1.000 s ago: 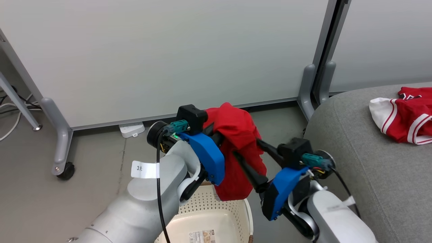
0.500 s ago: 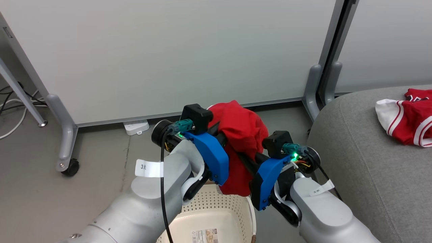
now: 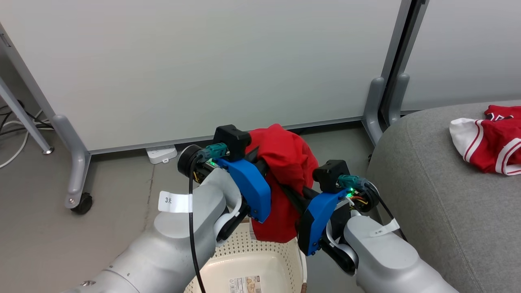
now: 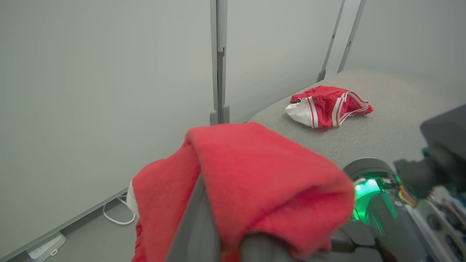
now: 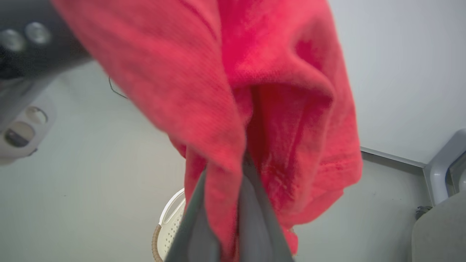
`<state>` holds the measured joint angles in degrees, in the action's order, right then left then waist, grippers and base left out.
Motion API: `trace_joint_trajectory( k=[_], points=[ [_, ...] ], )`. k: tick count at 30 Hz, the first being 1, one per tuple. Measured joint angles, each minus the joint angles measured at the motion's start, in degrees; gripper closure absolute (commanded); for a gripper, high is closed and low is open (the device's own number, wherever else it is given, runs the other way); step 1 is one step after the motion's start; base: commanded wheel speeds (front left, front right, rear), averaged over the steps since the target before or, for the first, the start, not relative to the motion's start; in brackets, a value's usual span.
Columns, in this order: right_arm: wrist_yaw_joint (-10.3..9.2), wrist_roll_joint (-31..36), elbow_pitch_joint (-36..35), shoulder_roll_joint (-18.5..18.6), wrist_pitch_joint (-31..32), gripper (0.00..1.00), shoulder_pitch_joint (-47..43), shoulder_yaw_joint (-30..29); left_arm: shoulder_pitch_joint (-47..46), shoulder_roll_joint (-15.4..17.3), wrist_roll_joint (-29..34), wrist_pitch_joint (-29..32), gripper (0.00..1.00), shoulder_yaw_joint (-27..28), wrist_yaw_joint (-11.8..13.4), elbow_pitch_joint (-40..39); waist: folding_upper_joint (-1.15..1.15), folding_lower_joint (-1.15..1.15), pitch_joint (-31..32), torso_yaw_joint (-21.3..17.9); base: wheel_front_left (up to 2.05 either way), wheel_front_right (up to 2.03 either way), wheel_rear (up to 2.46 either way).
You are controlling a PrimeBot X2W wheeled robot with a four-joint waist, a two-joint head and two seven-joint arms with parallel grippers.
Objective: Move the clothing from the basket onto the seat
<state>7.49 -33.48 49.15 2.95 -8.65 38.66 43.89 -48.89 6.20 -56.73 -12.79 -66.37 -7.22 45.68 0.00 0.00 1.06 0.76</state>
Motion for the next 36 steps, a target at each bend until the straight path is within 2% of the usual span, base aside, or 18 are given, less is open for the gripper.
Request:
trace_joint_trajectory(
  k=[22, 23, 24, 28, 32, 36],
  points=[
    [0.00, -6.20, 4.11, -0.01, -3.27, 1.00, 2.87, 6.37, -0.59, 0.27, -1.70, -1.03, 1.00, -1.16, 0.00, 1.40, 0.00, 0.00, 0.03, -0.97, 0.00, 0.00, 0.00],
    [0.00, -6.48, 4.19, -0.01, -3.31, 1.00, 2.92, 6.58, -0.66, 0.30, -1.52, -1.22, 0.62, -1.20, 0.00, 1.59, 0.00, 0.00, 0.02, -0.94, 0.00, 0.00, 0.00],
    [0.00, -6.55, 4.26, -0.01, -3.54, 1.00, 2.93, 6.77, -0.75, 0.34, -1.12, -1.47, 0.01, -1.19, 0.00, 1.65, 0.00, 0.00, 0.01, -0.92, 0.00, 0.00, 0.00],
    [0.00, -7.04, 3.98, -0.02, -4.20, 1.00, 3.56, 7.46, -0.24, 1.14, 0.09, -2.08, 0.00, 0.89, 0.20, 0.16, 0.00, 0.00, -0.10, -1.28, 0.00, 0.00, 0.00],
    [0.00, -6.87, 3.69, -0.02, -5.11, 1.00, 4.60, 7.61, 5.44, 3.80, 4.71, -2.21, 0.00, 9.26, 2.32, -7.28, 0.00, 0.00, -0.52, -1.82, 0.00, 0.00, 0.00],
    [0.00, -6.38, 3.26, -0.02, -5.63, 1.00, 5.03, 7.47, 16.05, 7.20, 11.36, -2.26, 0.00, 18.60, 3.92, -16.30, 0.00, 0.00, -0.92, -2.51, 0.00, 0.00, 0.00]
  ],
)
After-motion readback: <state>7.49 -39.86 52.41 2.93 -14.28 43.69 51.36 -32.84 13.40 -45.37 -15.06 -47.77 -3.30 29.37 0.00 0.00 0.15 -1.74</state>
